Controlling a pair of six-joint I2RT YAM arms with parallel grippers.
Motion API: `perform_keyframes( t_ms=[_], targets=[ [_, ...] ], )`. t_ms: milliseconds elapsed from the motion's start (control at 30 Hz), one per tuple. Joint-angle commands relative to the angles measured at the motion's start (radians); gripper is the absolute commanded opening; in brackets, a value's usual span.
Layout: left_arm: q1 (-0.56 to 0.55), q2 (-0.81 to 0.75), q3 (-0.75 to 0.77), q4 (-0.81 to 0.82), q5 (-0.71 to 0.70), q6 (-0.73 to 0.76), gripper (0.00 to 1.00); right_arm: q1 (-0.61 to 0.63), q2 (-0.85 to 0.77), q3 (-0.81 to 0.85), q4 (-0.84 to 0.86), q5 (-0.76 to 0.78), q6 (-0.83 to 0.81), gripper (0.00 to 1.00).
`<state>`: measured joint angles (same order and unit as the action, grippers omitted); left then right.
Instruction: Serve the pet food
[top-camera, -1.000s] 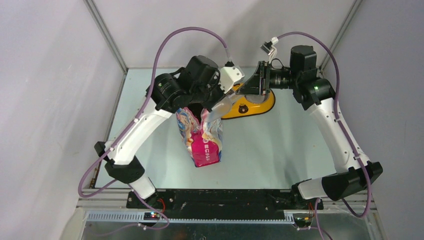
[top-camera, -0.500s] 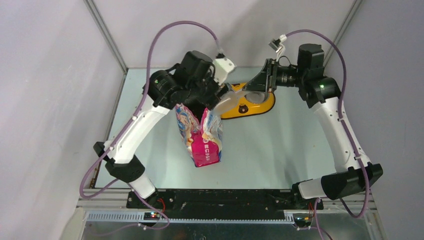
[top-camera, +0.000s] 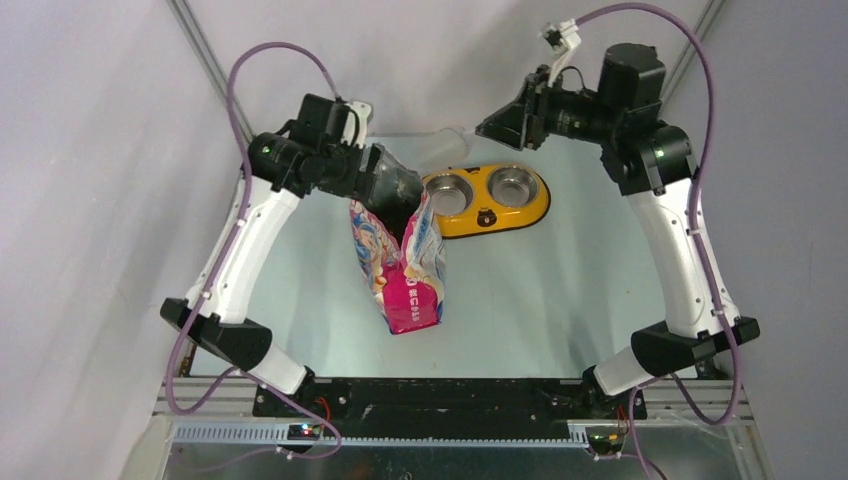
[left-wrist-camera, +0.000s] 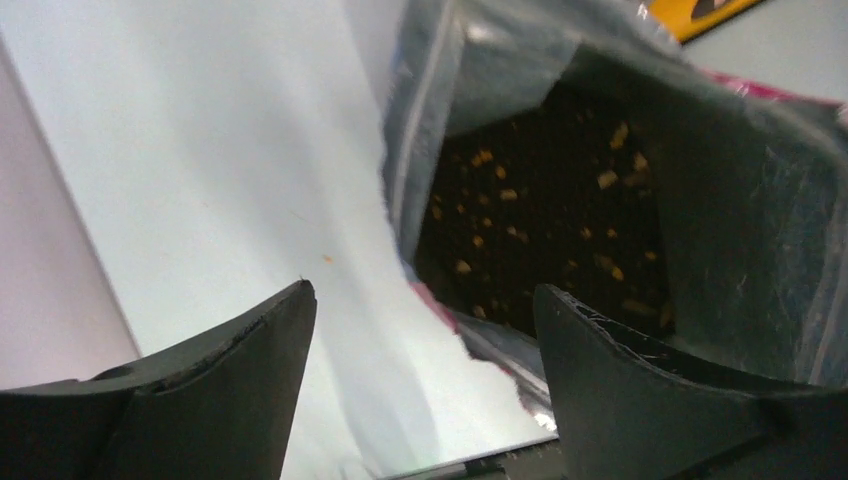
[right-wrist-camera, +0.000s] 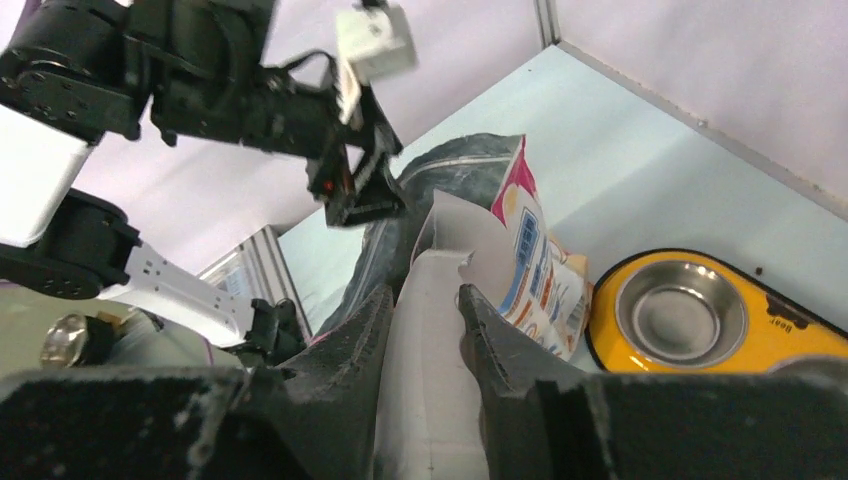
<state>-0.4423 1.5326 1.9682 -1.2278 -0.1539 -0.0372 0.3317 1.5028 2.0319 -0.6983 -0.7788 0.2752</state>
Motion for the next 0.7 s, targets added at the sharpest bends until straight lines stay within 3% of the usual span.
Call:
perform_keyframes(
  t_ms=[0, 200, 267, 300, 367, 500, 667],
  targets=[
    [0.011, 0.012, -0.046, -0.03, 0.097, -0.067, 0.81, 0.124, 0.079, 0.12, -0.076, 0.17, -0.13, 0.0],
    [0.082, 0.01, -0.099, -0.04, 0.19, -0.095, 0.49, 0.277, 0.169, 0.163, -0.109, 0.383, -0.213, 0.0],
    [0.102, 0.007, -0.118, -0.032, 0.242, -0.095, 0.3, 0.31, 0.2, 0.165, -0.116, 0.479, -0.214, 0.0],
    [0.108, 0.006, -0.12, -0.028, 0.283, -0.089, 0.16, 0.328, 0.224, 0.174, -0.118, 0.517, -0.216, 0.0],
    [0.12, 0.008, -0.116, -0.017, 0.334, -0.077, 0.02, 0.352, 0.262, 0.193, -0.131, 0.549, -0.213, 0.0],
    [0.127, 0.035, -0.013, 0.008, 0.386, -0.037, 0.0, 0.395, 0.318, 0.208, -0.142, 0.597, -0.217, 0.0],
    [0.149, 0.091, 0.22, 0.045, 0.369, 0.009, 0.0, 0.413, 0.416, 0.301, -0.205, 0.608, -0.237, 0.0]
  ],
)
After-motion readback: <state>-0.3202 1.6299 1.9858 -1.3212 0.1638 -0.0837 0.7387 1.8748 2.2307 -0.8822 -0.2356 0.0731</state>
